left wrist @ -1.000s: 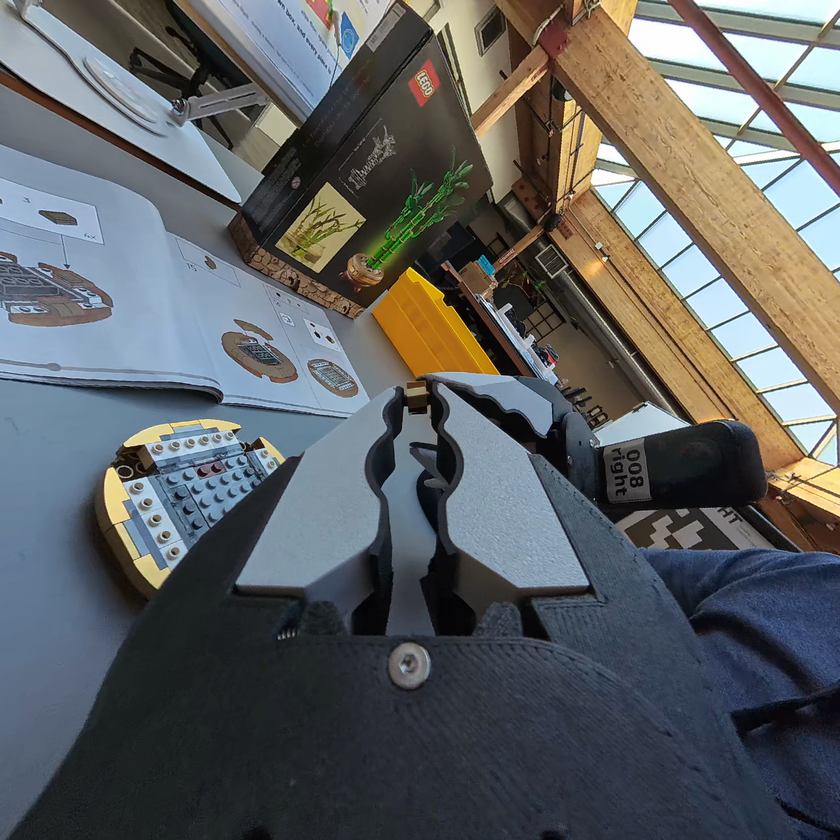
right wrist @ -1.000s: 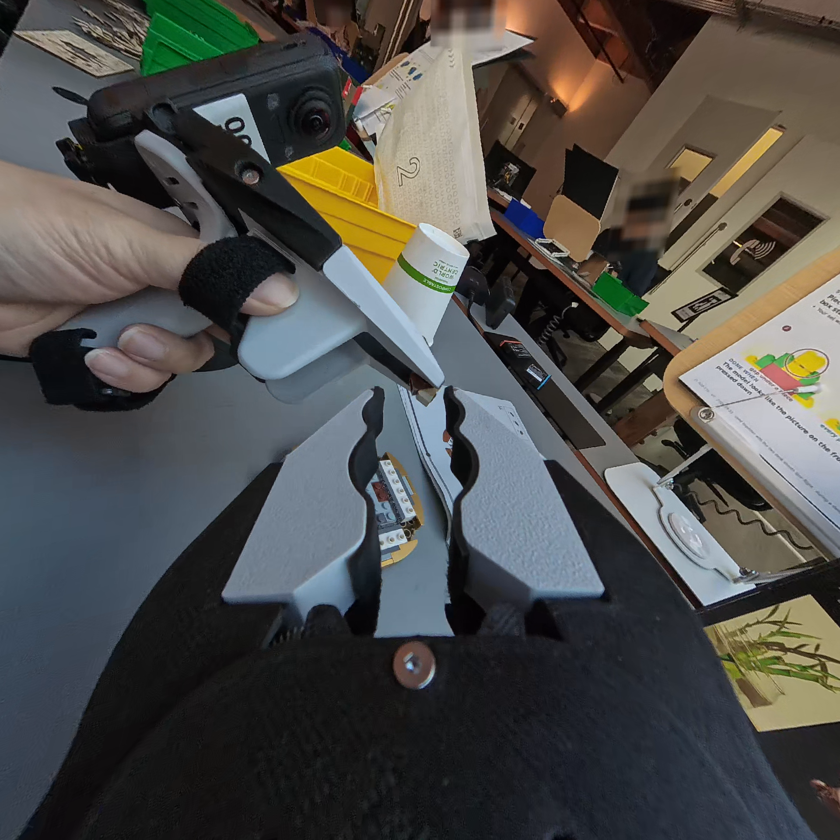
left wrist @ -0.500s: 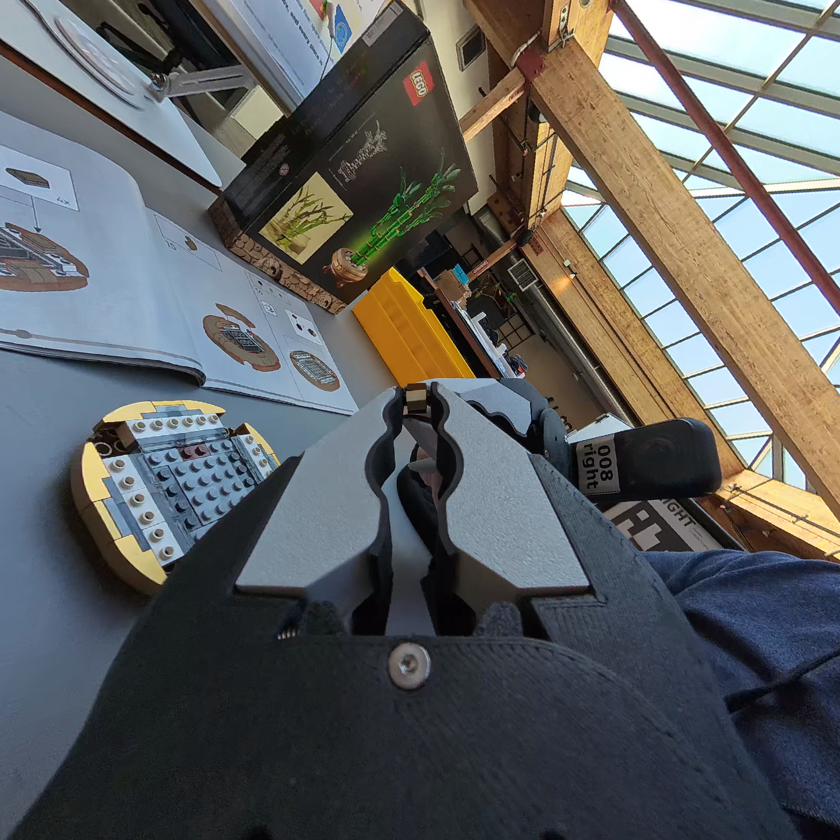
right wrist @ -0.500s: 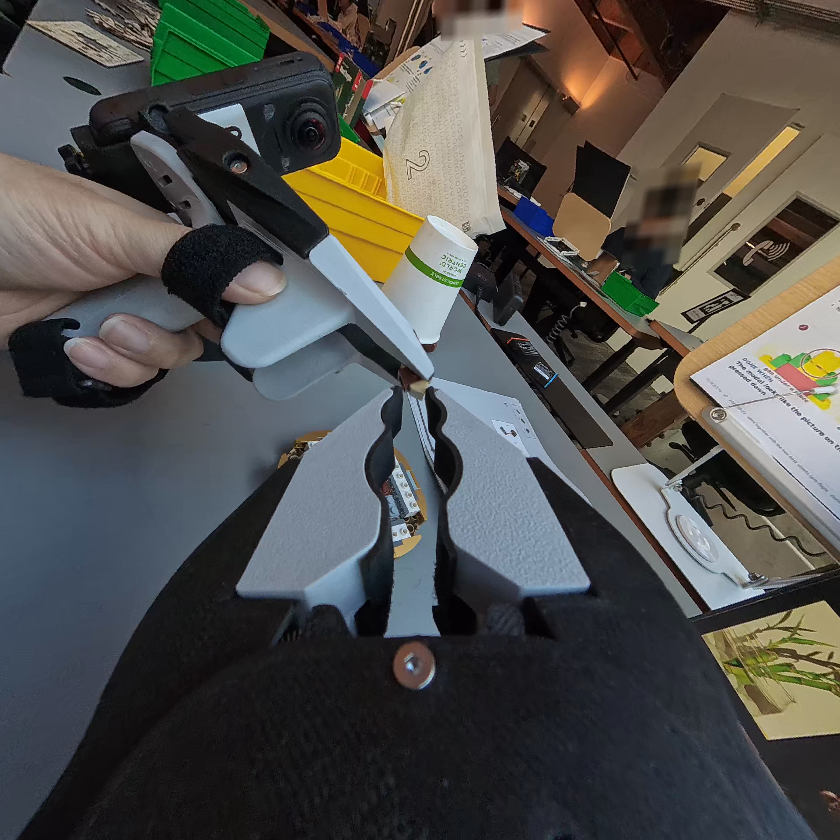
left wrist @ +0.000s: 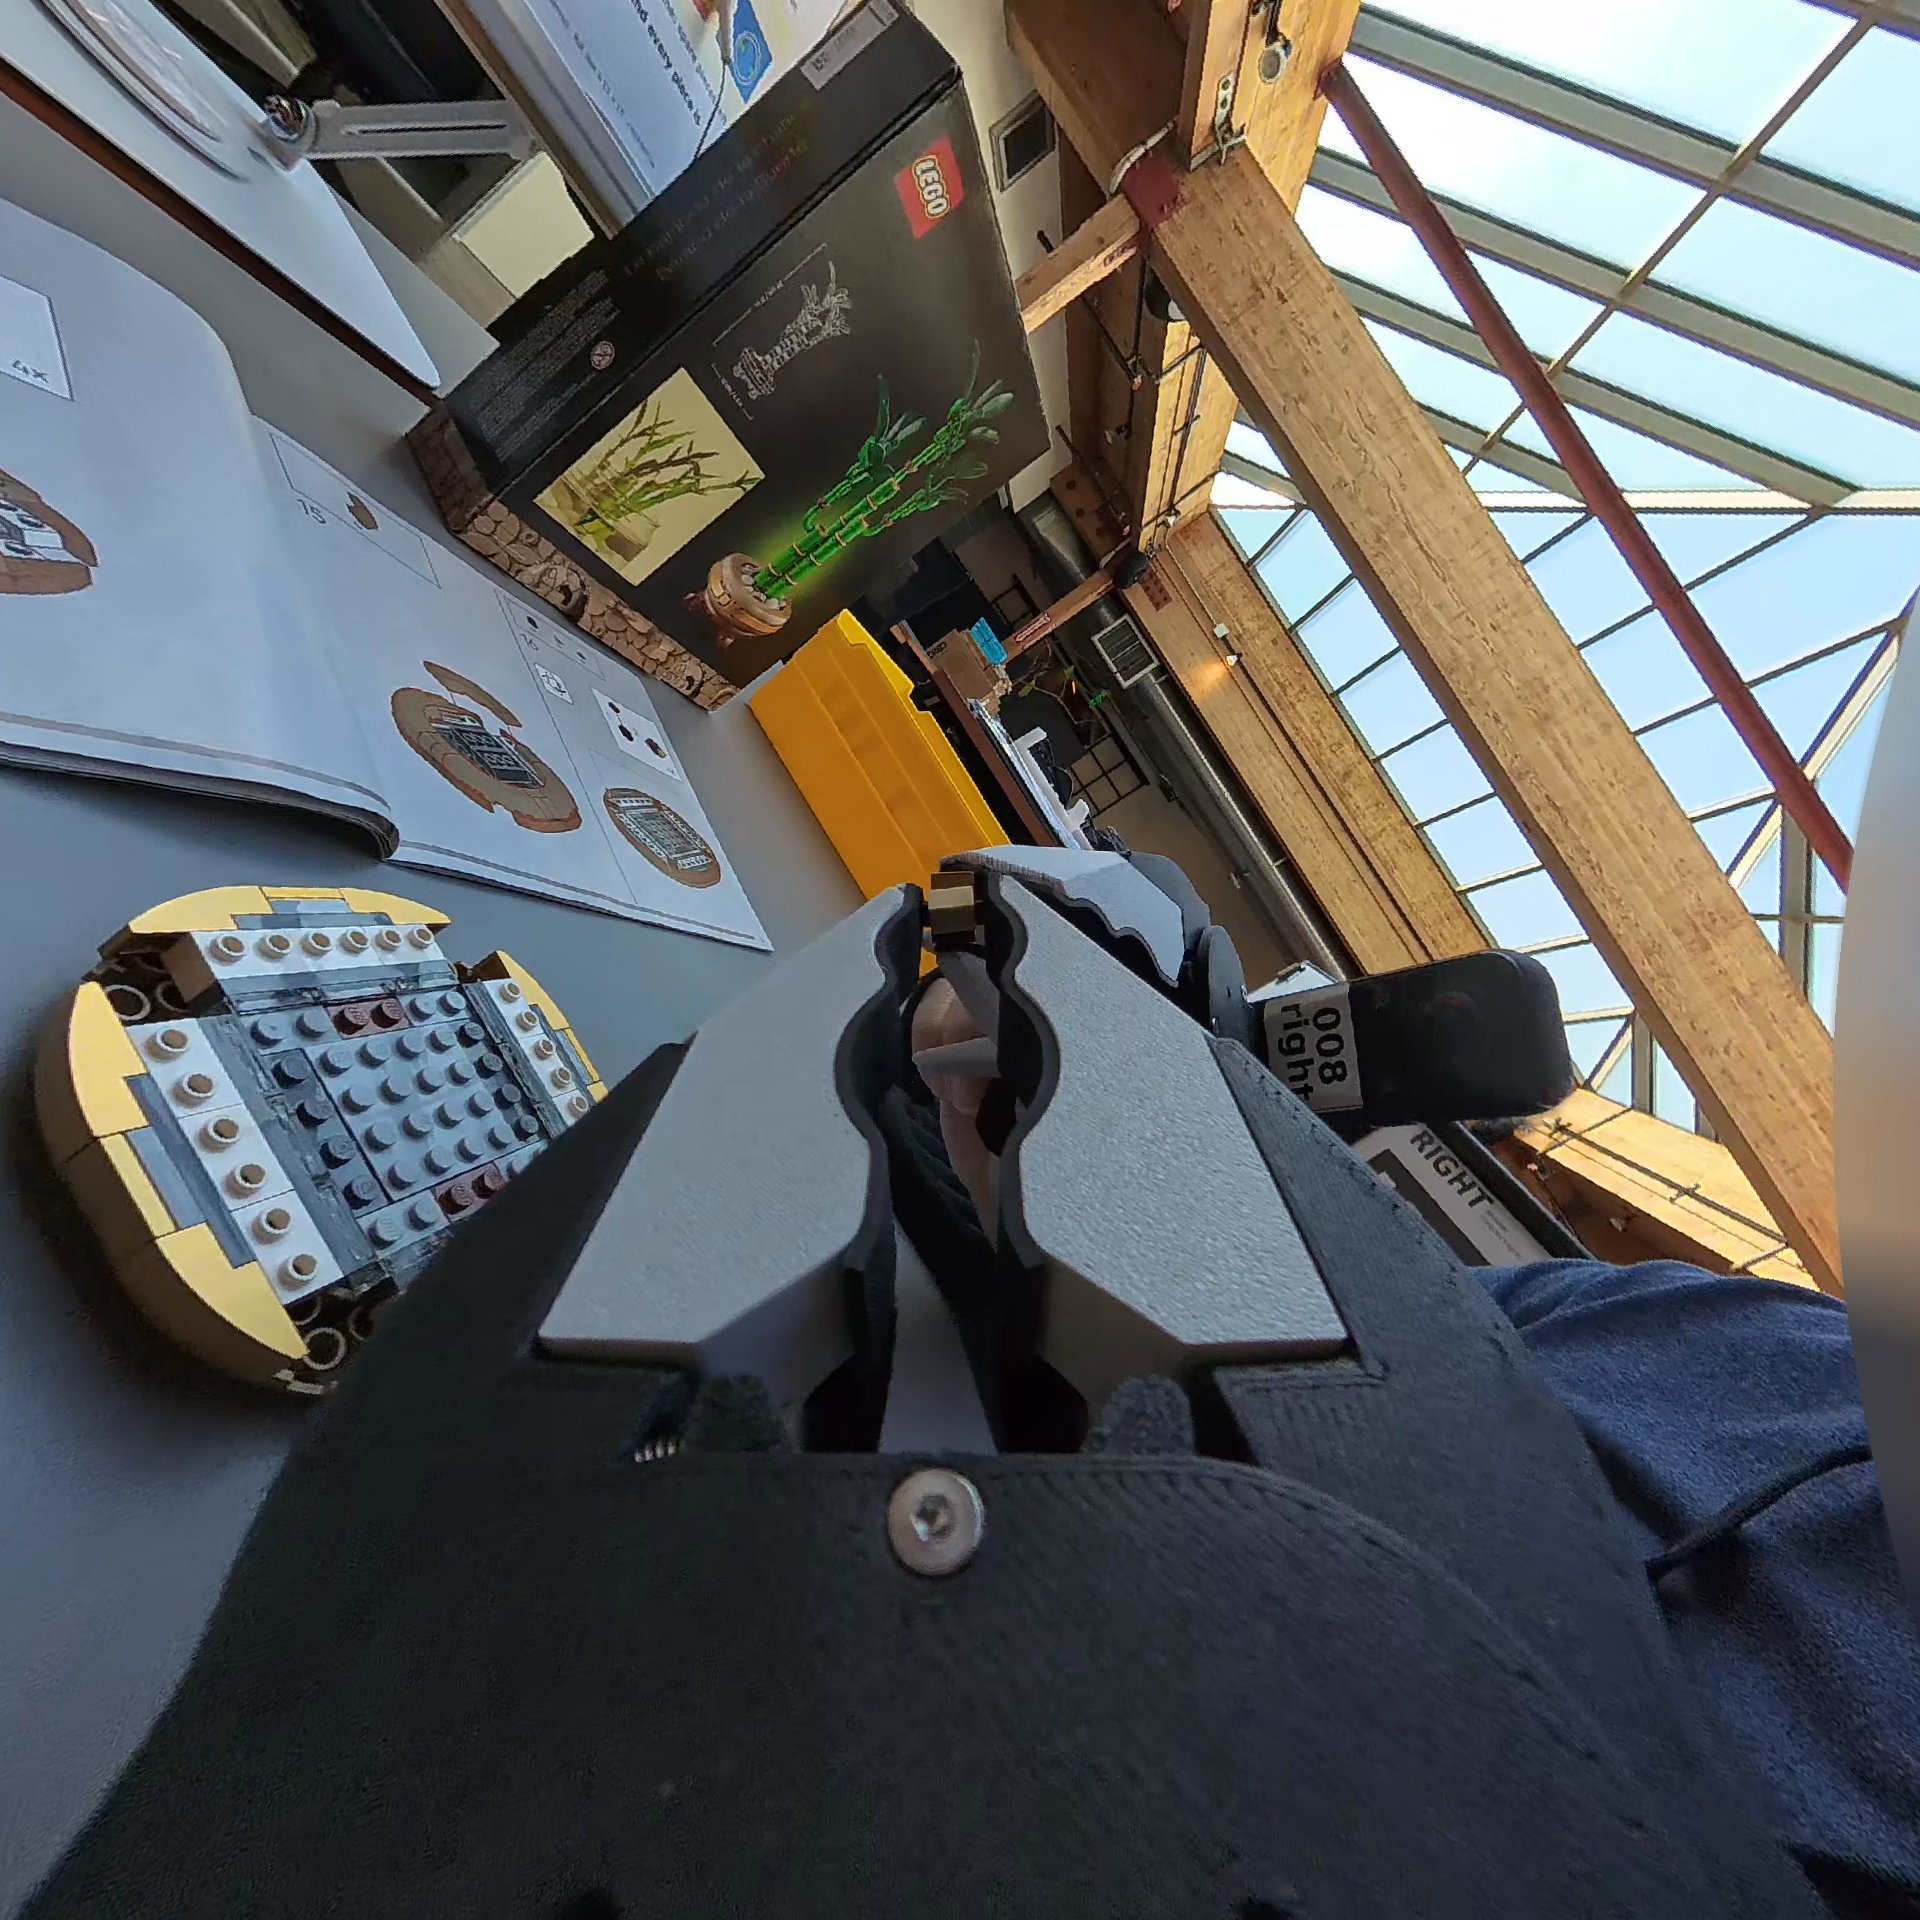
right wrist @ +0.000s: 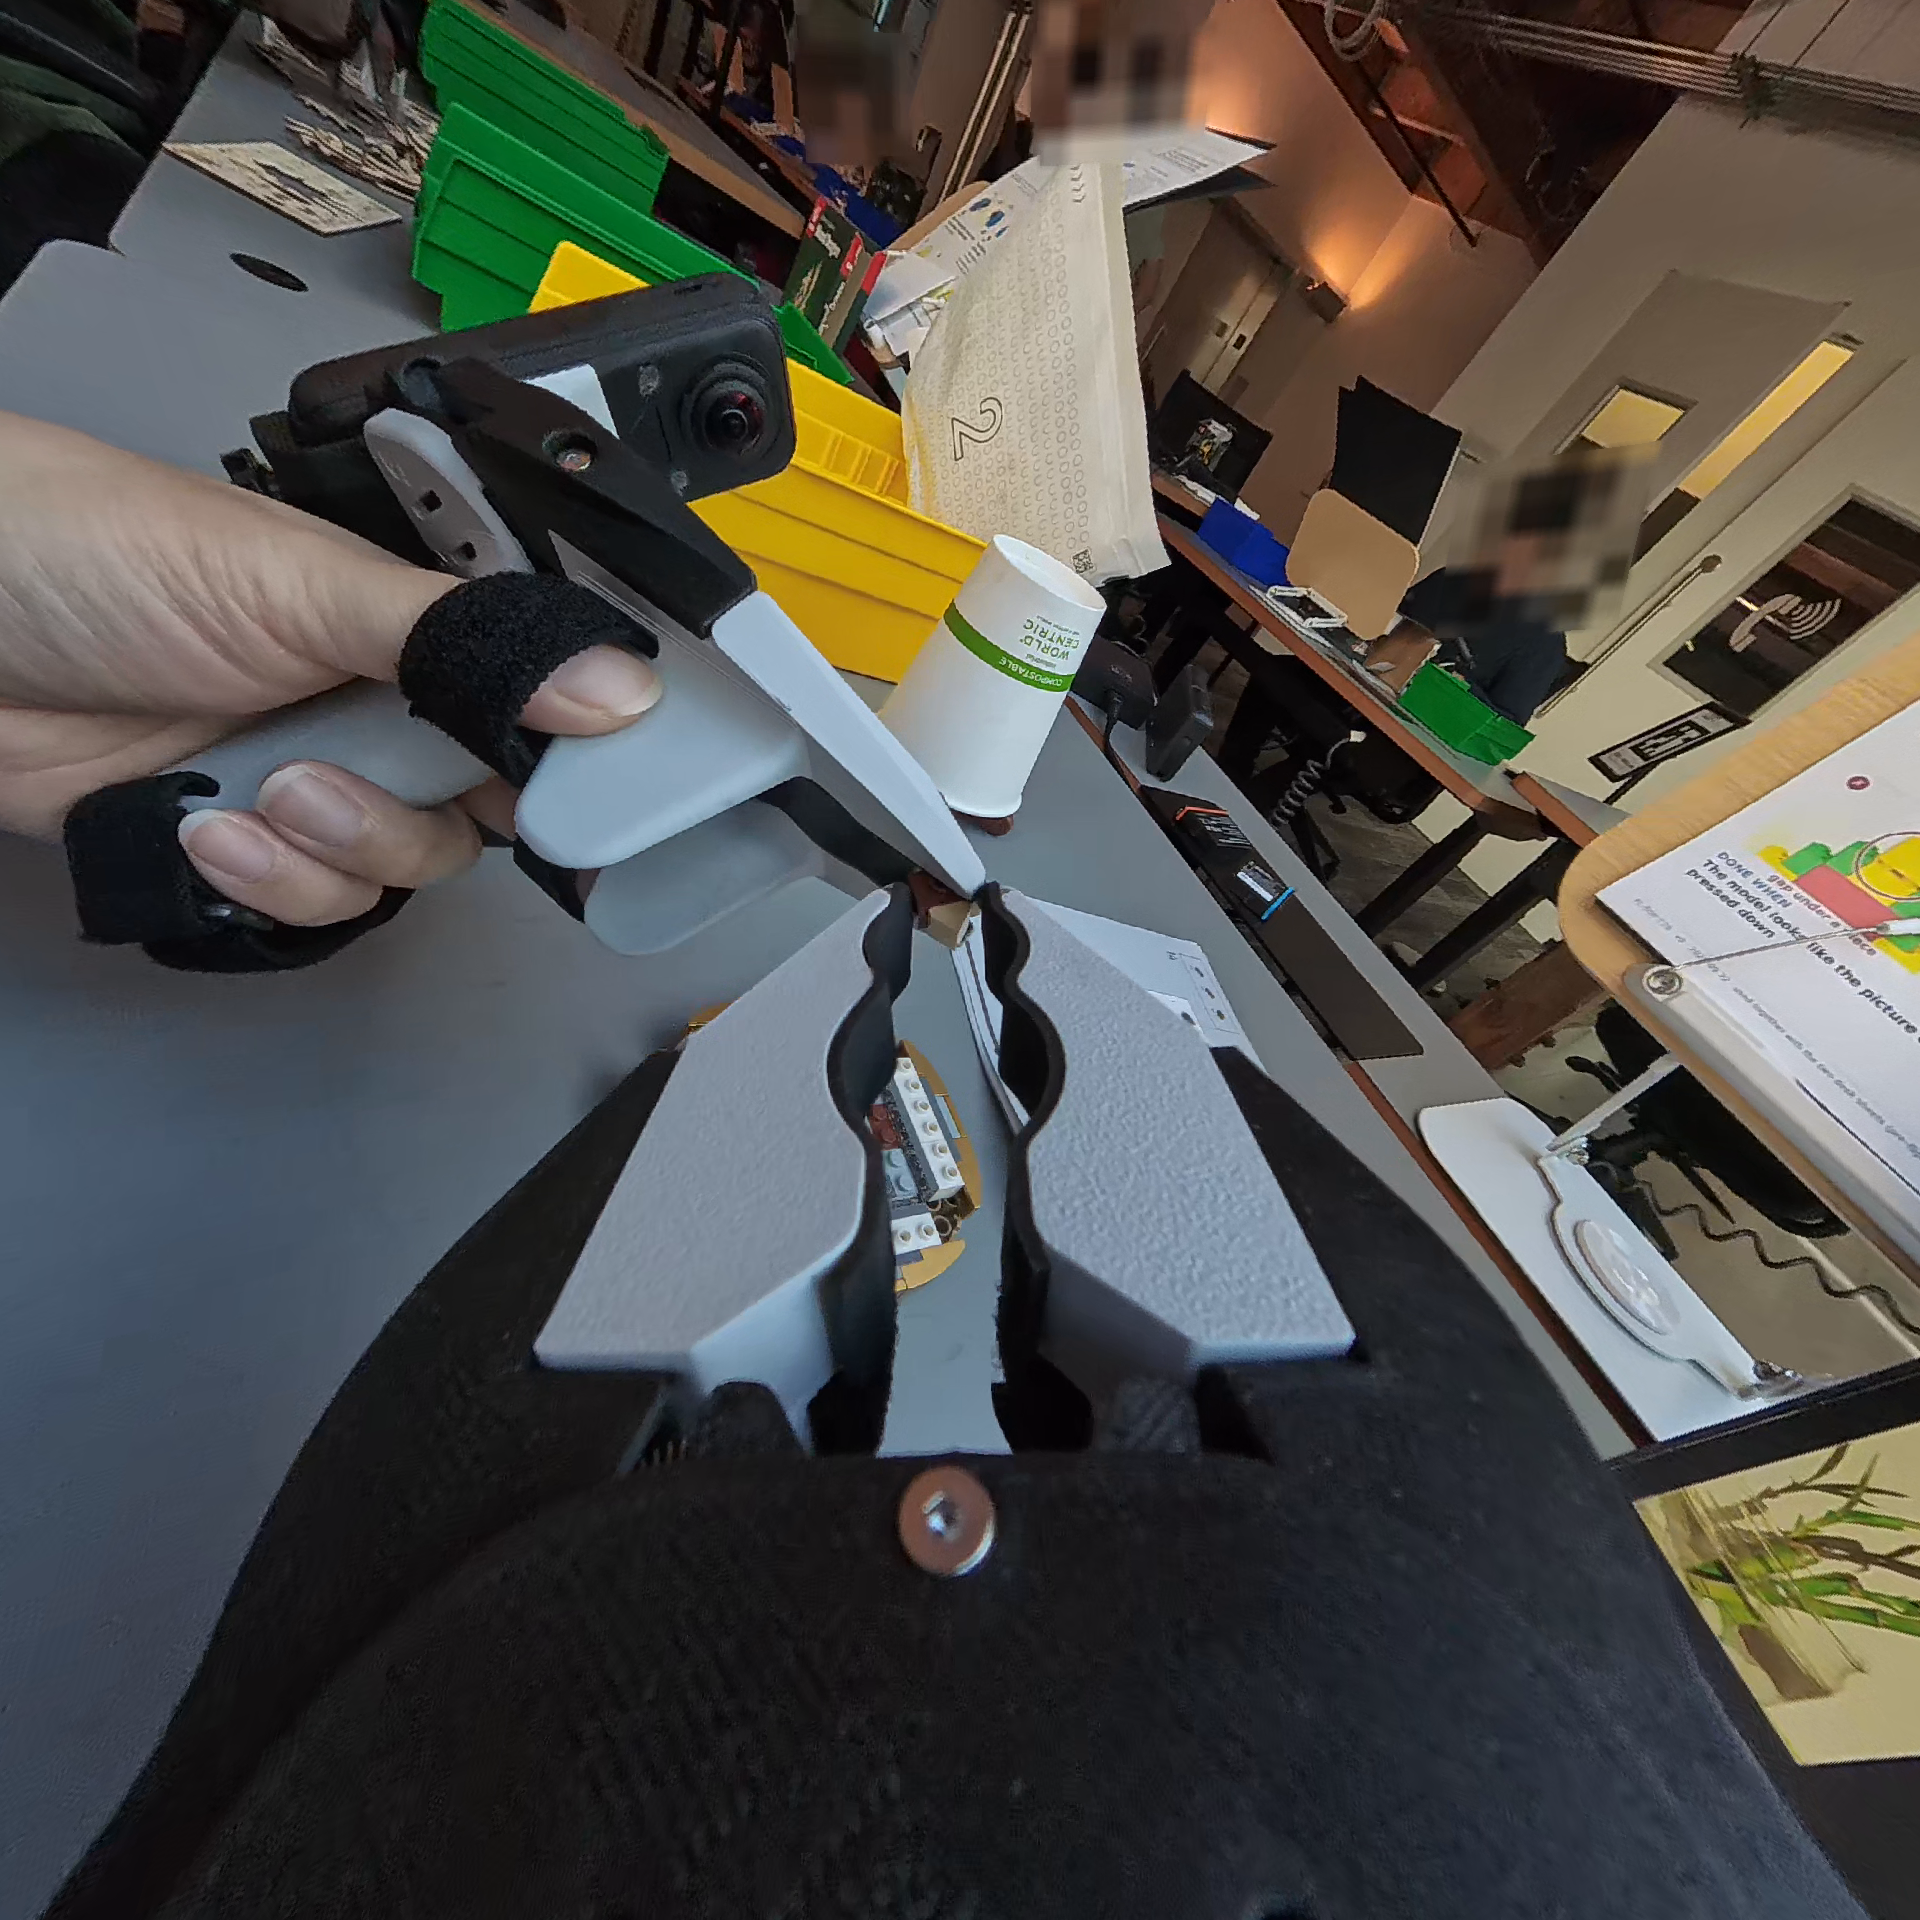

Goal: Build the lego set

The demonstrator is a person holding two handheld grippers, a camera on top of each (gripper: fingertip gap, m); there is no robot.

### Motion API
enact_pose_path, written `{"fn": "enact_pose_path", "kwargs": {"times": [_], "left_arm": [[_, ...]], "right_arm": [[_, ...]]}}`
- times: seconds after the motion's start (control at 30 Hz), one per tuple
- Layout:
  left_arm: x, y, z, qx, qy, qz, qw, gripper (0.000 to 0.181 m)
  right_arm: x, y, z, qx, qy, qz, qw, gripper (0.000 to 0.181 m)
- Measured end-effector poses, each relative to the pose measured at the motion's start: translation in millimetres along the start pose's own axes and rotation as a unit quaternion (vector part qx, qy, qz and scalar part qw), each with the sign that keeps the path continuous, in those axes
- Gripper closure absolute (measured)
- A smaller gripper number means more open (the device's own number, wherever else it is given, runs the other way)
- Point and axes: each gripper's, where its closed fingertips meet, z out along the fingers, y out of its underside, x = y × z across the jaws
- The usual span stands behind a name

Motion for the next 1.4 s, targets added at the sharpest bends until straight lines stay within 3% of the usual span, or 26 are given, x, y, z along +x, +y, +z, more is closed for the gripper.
{"fn": "enact_pose_path", "kwargs": {"times": [0.17, 0.3, 0.4, 0.57, 0.77, 0.97, 1.4], "left_arm": [[3.8, -0.5, -2.0, -0.021, 0.017, -0.002, 1.0, 0.156], [-3.0, -5.6, -8.6, -0.053, -0.01, 0.04, 0.998, 0.149], [-2.4, 0.3, -12.3, -0.149, 0.005, 0.033, 0.988, 0.15], [-3.6, 24.8, -18.1, -0.325, 0.005, 0.053, 0.944, 0.154], [-0.7, 39.4, -25.6, -0.413, 0.01, 0.045, 0.909, 0.167], [-5.9, 43.1, -29.6, -0.426, 0.007, 0.046, 0.904, 0.172], [-28.2, 28.0, -30.6, -0.375, -0.016, 0.051, 0.926, 0.174]], "right_arm": [[0.3, -1.3, -3.8, 0.016, -0.038, 0.033, 0.999, 0.169], [-9.4, -0.2, -5.6, 0.021, -0.081, 0.018, 0.996, 0.169], [-17.9, 6.8, -5.1, 0.006, -0.109, -0.011, 0.994, 0.169], [-35.3, 6.7, -6.6, 0.018, -0.159, -0.02, 0.987, 0.169], [-43.2, 6.6, -9.9, 0.028, -0.172, -0.054, 0.983, 0.169], [-48.5, 9.4, -9.0, 0.024, -0.18, -0.059, 0.982, 0.169], [-31.9, 24.9, 4.2, -0.009, -0.116, -0.049, 0.992, 0.159]]}}
